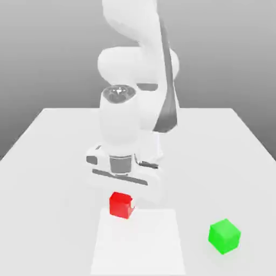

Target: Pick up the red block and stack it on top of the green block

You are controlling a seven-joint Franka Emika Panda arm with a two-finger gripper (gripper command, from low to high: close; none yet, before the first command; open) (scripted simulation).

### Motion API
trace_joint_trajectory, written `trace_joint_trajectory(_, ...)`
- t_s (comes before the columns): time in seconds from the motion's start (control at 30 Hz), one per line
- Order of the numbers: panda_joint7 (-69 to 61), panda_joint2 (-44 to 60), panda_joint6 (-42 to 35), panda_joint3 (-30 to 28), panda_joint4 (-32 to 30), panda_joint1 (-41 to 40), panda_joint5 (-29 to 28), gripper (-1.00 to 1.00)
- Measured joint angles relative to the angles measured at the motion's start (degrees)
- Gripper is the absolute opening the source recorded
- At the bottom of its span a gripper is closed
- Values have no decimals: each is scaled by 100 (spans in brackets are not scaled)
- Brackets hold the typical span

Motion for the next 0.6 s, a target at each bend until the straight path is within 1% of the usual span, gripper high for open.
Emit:
trace_joint_trajectory(0.03,-52,-118,-158,23,41,95,-6,-100)
trace_joint_trajectory(0.1,-317,-90,-431,222,336,464,-26,-100)
trace_joint_trajectory(0.23,-996,221,-919,624,1129,1446,-84,-100)
trace_joint_trajectory(0.33,-1529,486,-1275,1030,1748,1998,-122,-100)
trace_joint_trajectory(0.4,-1668,767,-1240,1118,1990,2165,-221,-100)
trace_joint_trajectory(0.5,-1528,1349,-765,1010,2086,2248,-499,-100)
trace_joint_trajectory(0.53,-1464,1552,-581,945,2101,2297,-594,100)
trace_joint_trajectory(0.6,-1464,1552,-581,945,2101,2297,-594,100)
